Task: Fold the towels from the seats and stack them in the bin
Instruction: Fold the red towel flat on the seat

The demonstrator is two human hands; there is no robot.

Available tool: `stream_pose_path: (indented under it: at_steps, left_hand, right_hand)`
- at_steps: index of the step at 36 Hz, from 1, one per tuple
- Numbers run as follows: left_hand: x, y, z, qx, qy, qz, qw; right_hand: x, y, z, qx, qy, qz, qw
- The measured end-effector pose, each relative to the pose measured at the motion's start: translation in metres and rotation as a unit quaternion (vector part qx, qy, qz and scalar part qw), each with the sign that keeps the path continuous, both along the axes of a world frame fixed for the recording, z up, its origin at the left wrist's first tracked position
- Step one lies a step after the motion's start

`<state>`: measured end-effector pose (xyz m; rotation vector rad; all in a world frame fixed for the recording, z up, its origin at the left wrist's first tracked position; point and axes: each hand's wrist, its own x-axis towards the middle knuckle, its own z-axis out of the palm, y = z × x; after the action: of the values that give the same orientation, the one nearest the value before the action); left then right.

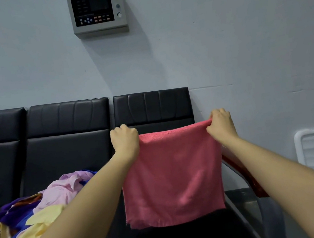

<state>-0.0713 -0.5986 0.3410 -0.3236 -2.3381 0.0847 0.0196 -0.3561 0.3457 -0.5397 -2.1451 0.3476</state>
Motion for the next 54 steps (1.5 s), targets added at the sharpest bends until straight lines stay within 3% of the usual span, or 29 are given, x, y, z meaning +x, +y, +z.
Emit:
stream_pose_path:
  at_steps: [11, 19, 28, 33, 37, 41, 45, 51, 54]
  left_hand:
    - [0.000, -0.004, -0.008, 0.061, -0.054, -0.019, 0.996]
    - [-0.007, -0.004, -0.022, 0.051, -0.102, -0.014, 0.993]
    - [-0.027, -0.001, -0.040, 0.090, -0.103, -0.016, 0.991]
    - [-0.043, 0.000, -0.053, 0.144, -0.156, -0.024, 0.977]
    - [-0.060, 0.005, -0.066, 0.241, -0.205, -0.045, 0.948]
    - [-0.081, 0.016, -0.082, 0.323, -0.244, -0.068, 0.912]
    - [-0.105, 0.031, -0.095, 0.476, -0.309, -0.121, 0.814]
    - [-0.129, 0.049, -0.092, 0.579, -0.294, -0.225, 0.726]
    - [-0.132, 0.051, -0.082, 0.590, -0.259, -0.278, 0.713]
  right_hand:
    - [0.008, 0.003, -0.014, 0.049, -0.043, -0.080, 0.995]
    - [0.002, 0.006, -0.026, 0.082, -0.084, -0.109, 0.987]
    - [-0.012, 0.009, -0.042, -0.024, -0.064, -0.066, 0.995]
    - [-0.024, 0.019, -0.056, -0.045, -0.063, -0.065, 0.995]
    - [-0.038, 0.029, -0.072, -0.074, -0.066, -0.063, 0.993]
    - [-0.064, 0.035, -0.088, -0.180, -0.035, -0.047, 0.982]
    - [-0.092, 0.037, -0.098, -0.303, 0.024, -0.008, 0.953]
    - [-0.120, 0.036, -0.091, -0.353, 0.152, 0.065, 0.921]
    - [-0.128, 0.036, -0.082, -0.342, 0.200, 0.087, 0.914]
